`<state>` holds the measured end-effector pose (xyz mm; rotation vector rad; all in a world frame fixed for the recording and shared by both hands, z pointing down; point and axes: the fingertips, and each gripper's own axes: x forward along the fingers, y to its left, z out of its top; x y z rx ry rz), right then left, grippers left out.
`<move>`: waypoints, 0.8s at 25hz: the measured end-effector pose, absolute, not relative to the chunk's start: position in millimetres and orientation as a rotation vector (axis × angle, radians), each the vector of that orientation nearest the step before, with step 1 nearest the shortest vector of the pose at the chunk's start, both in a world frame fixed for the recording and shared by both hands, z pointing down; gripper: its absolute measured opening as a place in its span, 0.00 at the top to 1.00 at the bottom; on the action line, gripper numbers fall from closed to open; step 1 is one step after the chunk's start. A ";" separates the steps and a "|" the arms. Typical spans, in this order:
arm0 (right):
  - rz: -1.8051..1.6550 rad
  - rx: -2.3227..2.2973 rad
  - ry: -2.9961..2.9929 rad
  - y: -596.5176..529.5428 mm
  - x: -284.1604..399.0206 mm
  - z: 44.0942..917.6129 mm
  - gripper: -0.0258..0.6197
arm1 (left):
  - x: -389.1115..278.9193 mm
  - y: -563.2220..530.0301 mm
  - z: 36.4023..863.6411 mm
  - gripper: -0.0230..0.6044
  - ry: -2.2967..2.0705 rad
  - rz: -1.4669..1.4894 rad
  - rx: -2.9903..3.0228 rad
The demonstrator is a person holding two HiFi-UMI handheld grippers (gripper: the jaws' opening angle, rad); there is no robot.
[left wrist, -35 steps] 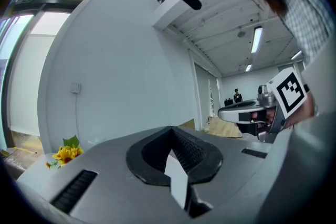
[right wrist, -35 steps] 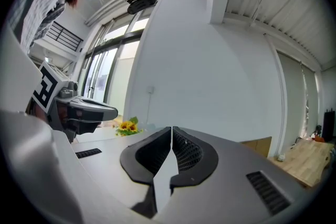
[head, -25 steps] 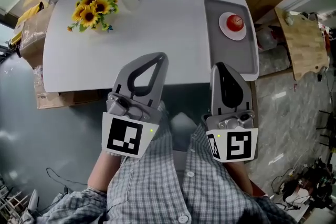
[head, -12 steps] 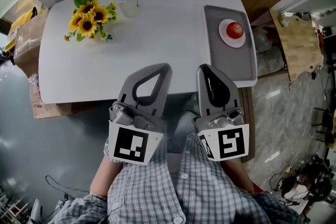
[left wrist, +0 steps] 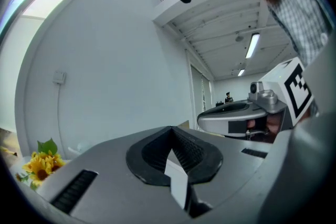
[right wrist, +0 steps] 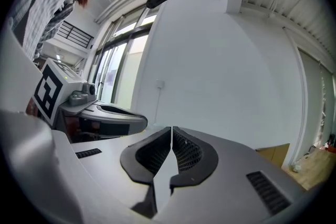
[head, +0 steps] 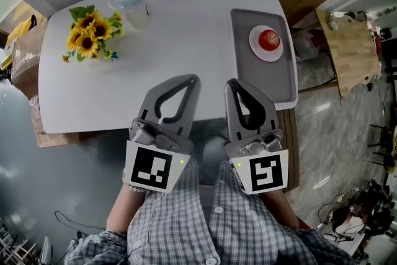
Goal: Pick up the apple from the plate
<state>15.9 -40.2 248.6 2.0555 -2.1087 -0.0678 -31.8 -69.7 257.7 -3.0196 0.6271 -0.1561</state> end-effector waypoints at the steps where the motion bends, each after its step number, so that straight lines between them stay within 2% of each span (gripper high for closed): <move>1: -0.061 2.056 -2.100 -39.9 22.8 250.5 0.92 | -24.1 -71.6 258.7 0.95 0.630 -0.156 -3.035; 8: -0.025 2.061 -2.020 -41.2 82.4 262.3 0.92 | 34.3 -75.6 260.2 0.95 0.574 -0.155 -3.043; 20: 0.055 1.973 -2.012 -46.2 187.9 279.4 0.92 | 115.0 -84.2 282.5 0.95 0.766 -0.267 -3.209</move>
